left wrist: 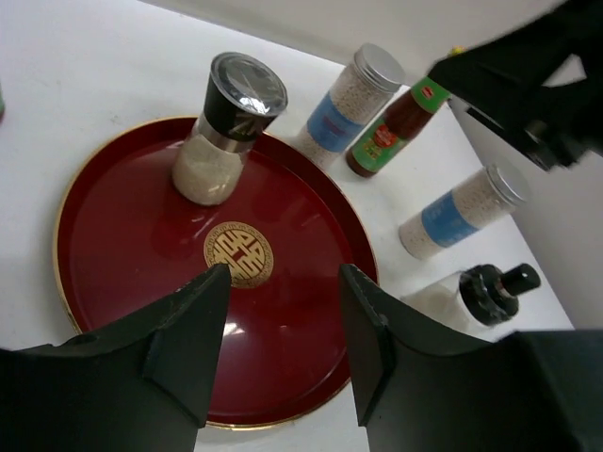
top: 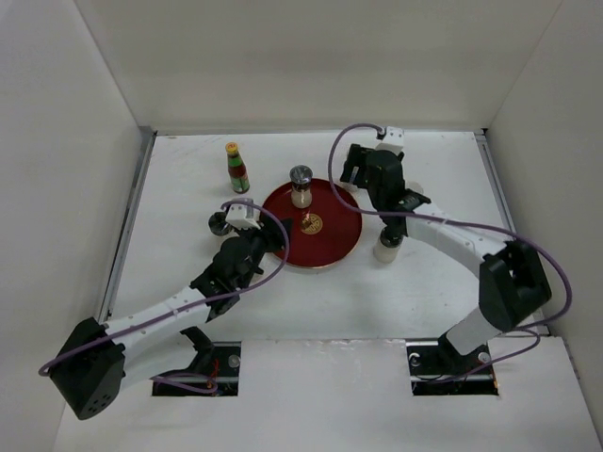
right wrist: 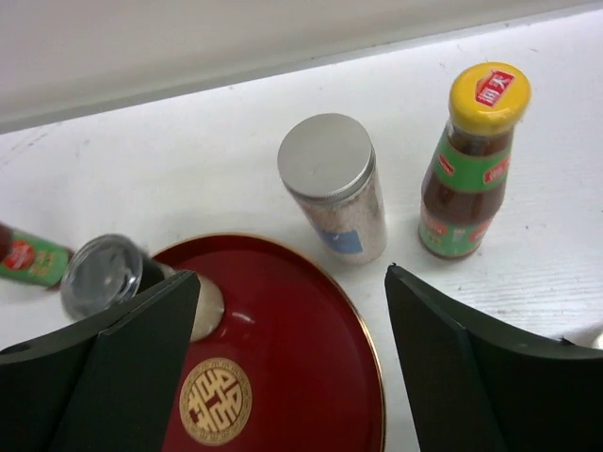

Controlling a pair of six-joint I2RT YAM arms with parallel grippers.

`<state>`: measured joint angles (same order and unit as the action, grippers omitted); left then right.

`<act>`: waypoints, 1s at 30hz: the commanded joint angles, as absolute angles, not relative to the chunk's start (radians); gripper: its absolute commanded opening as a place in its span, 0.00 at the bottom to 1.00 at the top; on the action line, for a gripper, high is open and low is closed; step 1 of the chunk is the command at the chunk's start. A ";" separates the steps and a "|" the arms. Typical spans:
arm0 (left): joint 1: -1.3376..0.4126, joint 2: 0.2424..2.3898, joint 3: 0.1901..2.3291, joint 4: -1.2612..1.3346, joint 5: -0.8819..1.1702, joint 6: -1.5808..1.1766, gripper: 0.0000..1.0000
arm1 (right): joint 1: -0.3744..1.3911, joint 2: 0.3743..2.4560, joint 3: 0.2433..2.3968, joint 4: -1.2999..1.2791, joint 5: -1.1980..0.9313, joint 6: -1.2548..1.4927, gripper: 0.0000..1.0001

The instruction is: Organize the condiment bottles

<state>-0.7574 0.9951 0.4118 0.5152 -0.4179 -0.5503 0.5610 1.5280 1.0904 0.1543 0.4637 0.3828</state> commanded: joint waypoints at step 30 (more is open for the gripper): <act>-0.683 1.043 0.227 0.988 -0.238 -0.650 0.55 | 0.469 1.982 1.572 0.068 0.532 0.322 0.67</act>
